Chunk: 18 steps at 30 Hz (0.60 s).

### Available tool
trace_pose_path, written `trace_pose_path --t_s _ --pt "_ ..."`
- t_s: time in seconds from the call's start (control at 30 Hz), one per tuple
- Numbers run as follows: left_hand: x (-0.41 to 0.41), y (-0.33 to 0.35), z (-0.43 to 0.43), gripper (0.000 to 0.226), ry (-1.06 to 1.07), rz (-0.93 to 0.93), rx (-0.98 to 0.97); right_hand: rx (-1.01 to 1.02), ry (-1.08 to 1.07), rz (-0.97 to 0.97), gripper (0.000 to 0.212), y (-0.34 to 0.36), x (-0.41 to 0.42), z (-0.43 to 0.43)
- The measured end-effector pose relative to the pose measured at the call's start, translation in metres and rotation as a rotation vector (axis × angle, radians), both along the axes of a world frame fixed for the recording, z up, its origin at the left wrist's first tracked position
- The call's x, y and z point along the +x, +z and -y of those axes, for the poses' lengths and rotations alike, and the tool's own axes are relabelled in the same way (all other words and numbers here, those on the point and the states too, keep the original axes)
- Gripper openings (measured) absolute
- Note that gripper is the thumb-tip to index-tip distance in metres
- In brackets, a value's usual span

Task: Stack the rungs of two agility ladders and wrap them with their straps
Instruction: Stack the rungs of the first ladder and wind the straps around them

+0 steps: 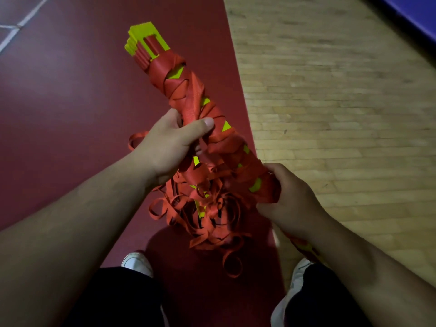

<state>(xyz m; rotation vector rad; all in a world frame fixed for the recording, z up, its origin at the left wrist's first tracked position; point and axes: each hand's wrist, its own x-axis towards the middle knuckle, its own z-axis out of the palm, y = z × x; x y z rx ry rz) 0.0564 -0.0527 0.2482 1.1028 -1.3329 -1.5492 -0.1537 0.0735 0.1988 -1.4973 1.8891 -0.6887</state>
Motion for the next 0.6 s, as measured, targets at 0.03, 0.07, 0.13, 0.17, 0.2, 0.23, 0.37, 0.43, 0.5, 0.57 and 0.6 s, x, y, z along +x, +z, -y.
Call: trace_pose_path --t_s 0.03,0.07,0.13,0.17,0.2,0.23,0.37,0.43,0.5,0.57,0.6 --pt "0.002 -0.001 0.002 0.019 -0.014 -0.002 0.006 0.004 0.006 0.03 0.07 0.002 0.0 0.001" --pt "0.004 -0.001 0.003 0.013 -0.042 -0.012 0.005 0.003 0.01 0.047 0.07 0.004 0.0 0.001" --pt "0.01 -0.002 0.008 0.003 -0.136 0.0 -0.035 -0.007 0.004 0.055 0.073 0.004 0.003 0.001" --pt "0.013 -0.002 0.01 0.008 -0.171 0.048 -0.067 -0.008 -0.003 0.055 0.077 0.004 0.004 0.002" --pt "0.014 -0.003 0.011 0.013 -0.183 0.106 -0.092 -0.011 -0.01 0.055 0.079 0.004 0.005 0.002" --pt "0.014 -0.005 0.011 0.018 -0.158 0.156 -0.107 -0.015 -0.015 0.055 0.081 0.004 0.005 0.003" --pt "0.013 -0.017 0.016 0.03 -0.001 0.286 -0.116 -0.026 -0.028 0.061 0.083 0.006 0.004 0.004" --pt "0.012 -0.02 0.018 0.034 0.004 0.293 -0.149 -0.027 -0.041 0.069 0.082 0.007 0.006 0.003" --pt "0.009 -0.017 0.015 0.036 -0.007 0.215 -0.147 -0.029 -0.067 0.085 0.08 0.008 0.006 0.003" --pt "0.005 -0.013 0.01 0.039 -0.068 0.059 -0.068 -0.027 -0.089 0.127 0.078 0.01 0.006 0.004" --pt "0.002 -0.011 0.007 0.046 -0.113 -0.003 0.007 -0.025 -0.093 0.162 0.078 0.011 0.006 0.004"
